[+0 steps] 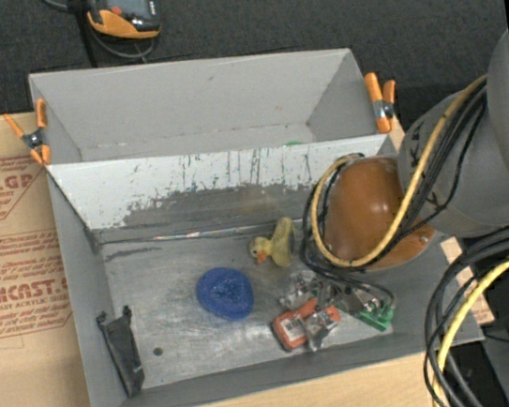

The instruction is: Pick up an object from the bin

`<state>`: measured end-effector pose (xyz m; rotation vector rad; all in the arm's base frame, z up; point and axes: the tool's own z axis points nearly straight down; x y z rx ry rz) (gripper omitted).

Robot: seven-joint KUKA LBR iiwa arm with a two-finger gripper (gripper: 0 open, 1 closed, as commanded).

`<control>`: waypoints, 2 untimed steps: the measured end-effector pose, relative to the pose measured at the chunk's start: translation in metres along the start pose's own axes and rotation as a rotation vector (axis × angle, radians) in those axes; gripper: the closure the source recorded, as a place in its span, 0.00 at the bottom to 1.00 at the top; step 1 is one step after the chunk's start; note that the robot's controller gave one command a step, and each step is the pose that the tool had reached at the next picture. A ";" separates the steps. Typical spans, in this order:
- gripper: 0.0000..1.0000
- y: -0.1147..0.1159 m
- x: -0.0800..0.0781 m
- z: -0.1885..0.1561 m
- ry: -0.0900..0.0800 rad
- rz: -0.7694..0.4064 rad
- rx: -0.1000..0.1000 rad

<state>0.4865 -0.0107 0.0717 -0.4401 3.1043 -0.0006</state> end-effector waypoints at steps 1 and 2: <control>1.00 0.000 0.000 0.000 0.000 0.000 0.000; 1.00 -0.006 -0.007 -0.141 0.003 -0.041 -0.001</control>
Offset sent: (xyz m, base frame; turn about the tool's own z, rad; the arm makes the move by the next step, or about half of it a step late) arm 0.0064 -0.0044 0.1407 -0.0415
